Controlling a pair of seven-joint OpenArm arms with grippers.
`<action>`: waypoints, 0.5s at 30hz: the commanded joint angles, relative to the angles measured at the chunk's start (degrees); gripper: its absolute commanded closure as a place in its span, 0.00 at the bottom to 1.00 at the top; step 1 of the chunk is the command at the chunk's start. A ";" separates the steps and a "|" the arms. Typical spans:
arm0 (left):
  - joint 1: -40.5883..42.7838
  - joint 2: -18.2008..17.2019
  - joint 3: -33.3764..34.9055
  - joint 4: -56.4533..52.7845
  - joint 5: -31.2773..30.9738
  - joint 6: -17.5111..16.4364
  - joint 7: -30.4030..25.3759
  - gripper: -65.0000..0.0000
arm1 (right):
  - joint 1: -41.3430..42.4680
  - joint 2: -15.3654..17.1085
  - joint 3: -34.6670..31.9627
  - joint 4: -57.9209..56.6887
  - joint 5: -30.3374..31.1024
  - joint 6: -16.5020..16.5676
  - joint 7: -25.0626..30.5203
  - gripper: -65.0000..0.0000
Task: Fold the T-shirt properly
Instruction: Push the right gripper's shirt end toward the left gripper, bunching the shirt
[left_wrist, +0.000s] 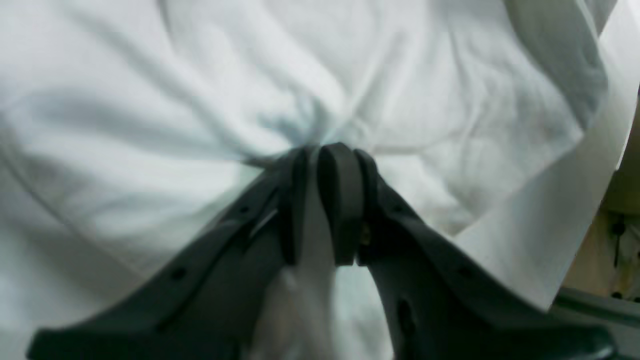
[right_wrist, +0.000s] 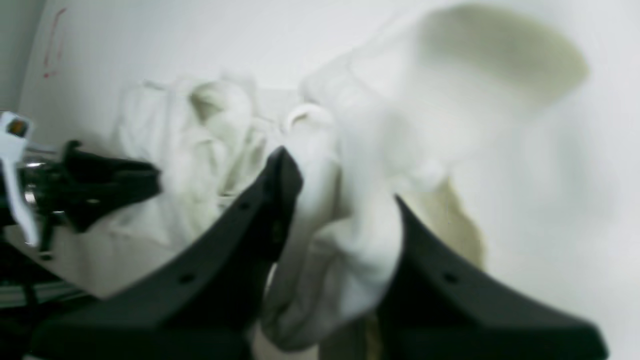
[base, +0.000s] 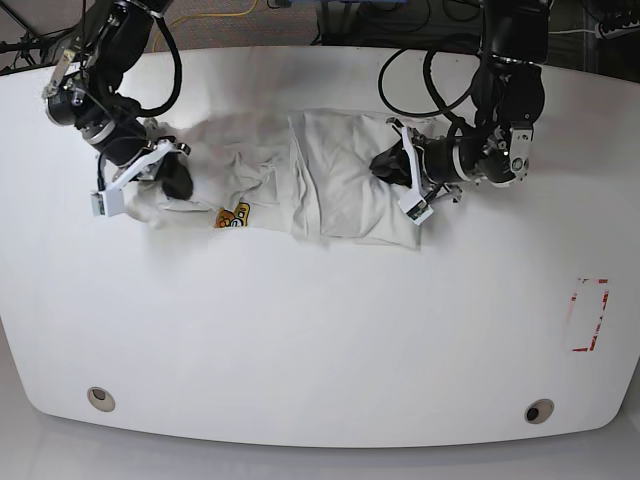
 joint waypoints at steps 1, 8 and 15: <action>1.40 -0.04 1.27 -1.44 7.38 1.04 7.73 0.86 | 1.47 0.44 -3.18 2.09 1.64 -2.85 1.29 0.99; 1.40 0.14 1.36 -1.53 7.47 1.04 7.73 0.86 | 3.67 -4.05 -8.99 2.35 1.55 -6.45 1.29 0.99; 1.40 0.31 1.36 -3.37 7.47 1.04 7.64 0.86 | 4.98 -6.33 -16.28 2.35 1.47 -8.03 1.47 0.99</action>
